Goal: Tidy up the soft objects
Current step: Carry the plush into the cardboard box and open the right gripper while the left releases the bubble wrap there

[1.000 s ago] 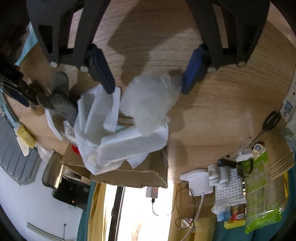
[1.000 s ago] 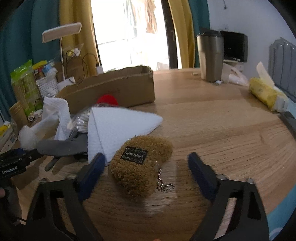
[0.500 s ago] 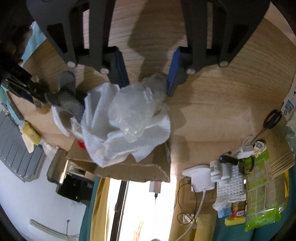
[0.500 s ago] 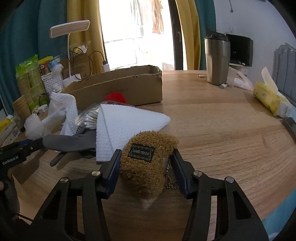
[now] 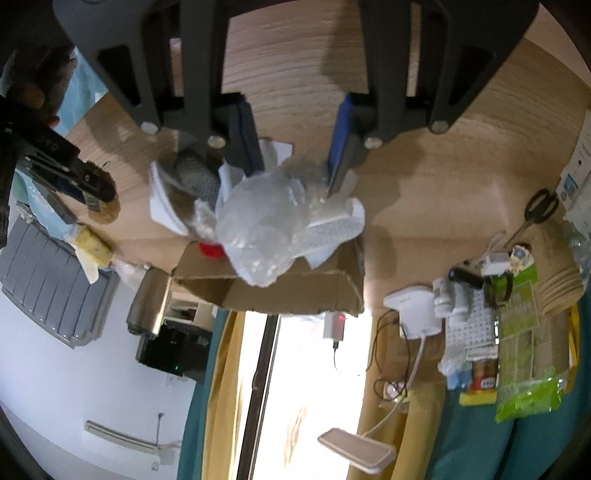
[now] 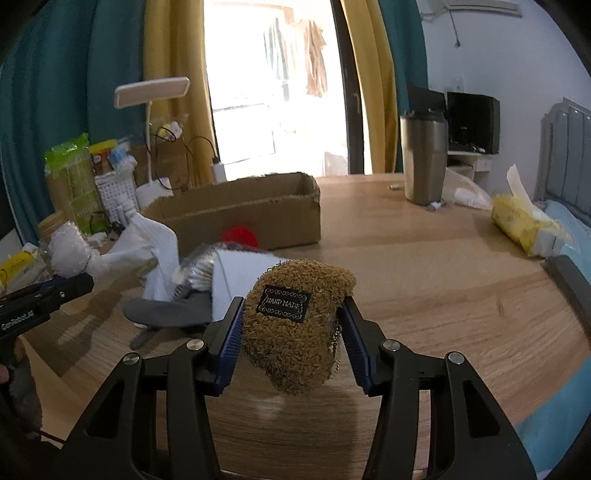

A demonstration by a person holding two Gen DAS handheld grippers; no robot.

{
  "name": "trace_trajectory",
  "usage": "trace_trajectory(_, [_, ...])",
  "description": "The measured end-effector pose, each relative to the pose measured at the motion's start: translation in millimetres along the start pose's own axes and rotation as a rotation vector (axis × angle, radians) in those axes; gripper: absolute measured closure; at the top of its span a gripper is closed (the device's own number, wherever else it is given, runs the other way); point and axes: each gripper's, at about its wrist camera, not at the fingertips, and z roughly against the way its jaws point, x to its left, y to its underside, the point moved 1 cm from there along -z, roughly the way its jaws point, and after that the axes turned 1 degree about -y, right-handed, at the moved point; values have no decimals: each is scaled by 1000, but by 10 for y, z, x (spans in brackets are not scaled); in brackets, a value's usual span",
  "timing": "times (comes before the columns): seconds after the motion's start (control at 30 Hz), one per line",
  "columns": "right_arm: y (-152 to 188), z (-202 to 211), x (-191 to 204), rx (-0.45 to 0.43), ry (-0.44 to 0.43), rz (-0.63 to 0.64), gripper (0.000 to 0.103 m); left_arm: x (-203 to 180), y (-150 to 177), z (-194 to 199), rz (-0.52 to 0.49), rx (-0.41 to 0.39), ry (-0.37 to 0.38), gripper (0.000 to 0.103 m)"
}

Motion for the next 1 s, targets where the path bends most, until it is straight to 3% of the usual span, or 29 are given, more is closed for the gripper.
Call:
trace_trajectory(0.4, [-389, 117, 9, -91, -52, 49, 49, -48, -339, 349, 13, -115, 13, 67])
trace_trajectory(1.0, [-719, -51, 356, -88, -121, 106, 49, 257, -682, 444, 59, -169, 3, 67])
